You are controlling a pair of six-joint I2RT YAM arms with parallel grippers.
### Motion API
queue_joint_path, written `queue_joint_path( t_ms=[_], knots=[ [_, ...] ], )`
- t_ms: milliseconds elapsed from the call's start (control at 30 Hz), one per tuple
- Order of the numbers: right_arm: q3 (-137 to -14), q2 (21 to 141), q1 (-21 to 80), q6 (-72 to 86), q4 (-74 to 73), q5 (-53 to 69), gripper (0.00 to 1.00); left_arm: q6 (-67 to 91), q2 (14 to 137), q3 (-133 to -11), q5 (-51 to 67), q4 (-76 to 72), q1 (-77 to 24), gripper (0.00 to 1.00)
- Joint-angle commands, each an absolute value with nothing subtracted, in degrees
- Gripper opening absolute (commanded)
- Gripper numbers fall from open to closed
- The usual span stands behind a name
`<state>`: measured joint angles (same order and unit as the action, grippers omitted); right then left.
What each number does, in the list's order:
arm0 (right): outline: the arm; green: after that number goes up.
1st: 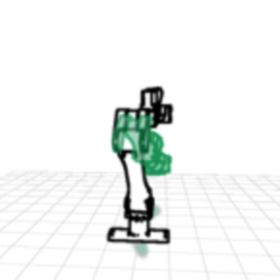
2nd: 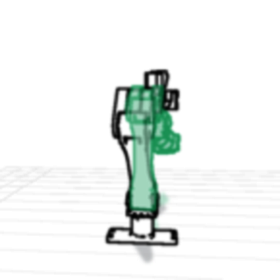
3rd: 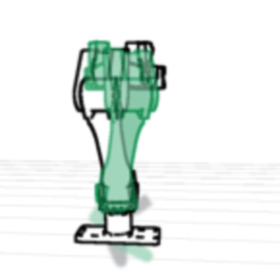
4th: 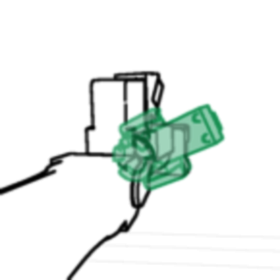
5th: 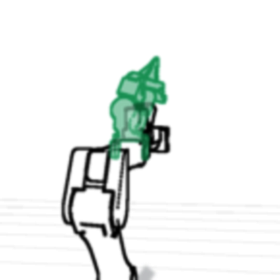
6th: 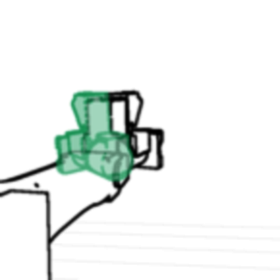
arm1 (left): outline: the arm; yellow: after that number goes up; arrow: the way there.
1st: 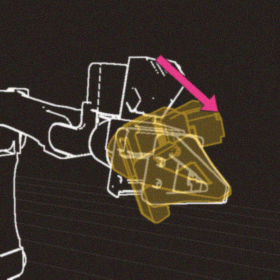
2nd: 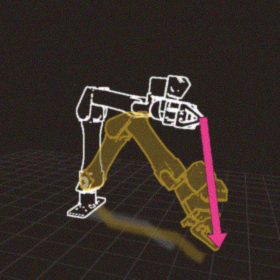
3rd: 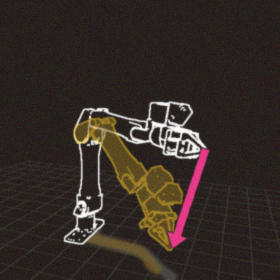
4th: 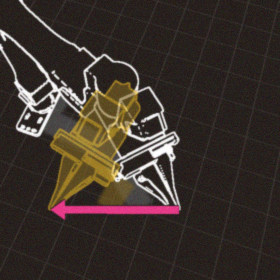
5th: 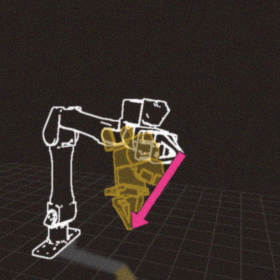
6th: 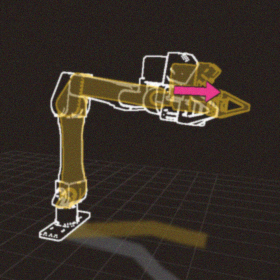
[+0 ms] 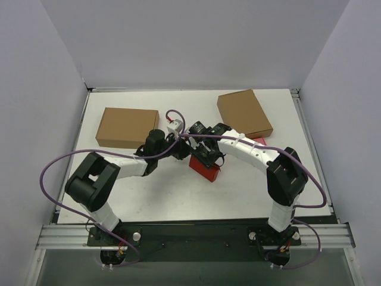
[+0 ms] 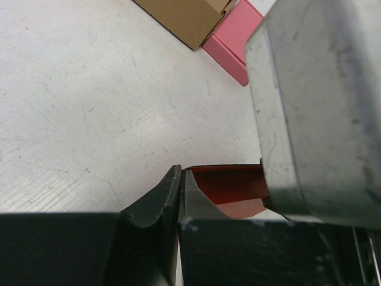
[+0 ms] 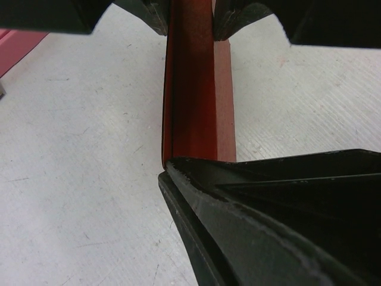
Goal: Fold the paper box
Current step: Close the paper box at the center of the board.
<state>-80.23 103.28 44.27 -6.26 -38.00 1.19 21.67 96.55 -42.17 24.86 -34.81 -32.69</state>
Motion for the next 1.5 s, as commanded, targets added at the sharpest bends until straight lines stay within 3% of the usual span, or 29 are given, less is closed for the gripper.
queue_joint_path(
  t_ms=[0,700,1467],
  knots=[
    [-81.0,102.2,43.3,-3.6,-32.6,-2.6,0.15,14.2,99.8,-36.3,22.3,-17.9,-37.4,0.00],
    [-80.3,101.7,43.4,-3.2,-31.3,-4.0,0.15,17.5,96.6,-32.3,9.5,-13.4,-42.0,0.00],
    [-78.5,100.1,43.3,-2.6,-30.4,-4.8,0.14,19.1,95.4,-29.6,14.2,-18.8,-38.0,0.00]
  ],
)
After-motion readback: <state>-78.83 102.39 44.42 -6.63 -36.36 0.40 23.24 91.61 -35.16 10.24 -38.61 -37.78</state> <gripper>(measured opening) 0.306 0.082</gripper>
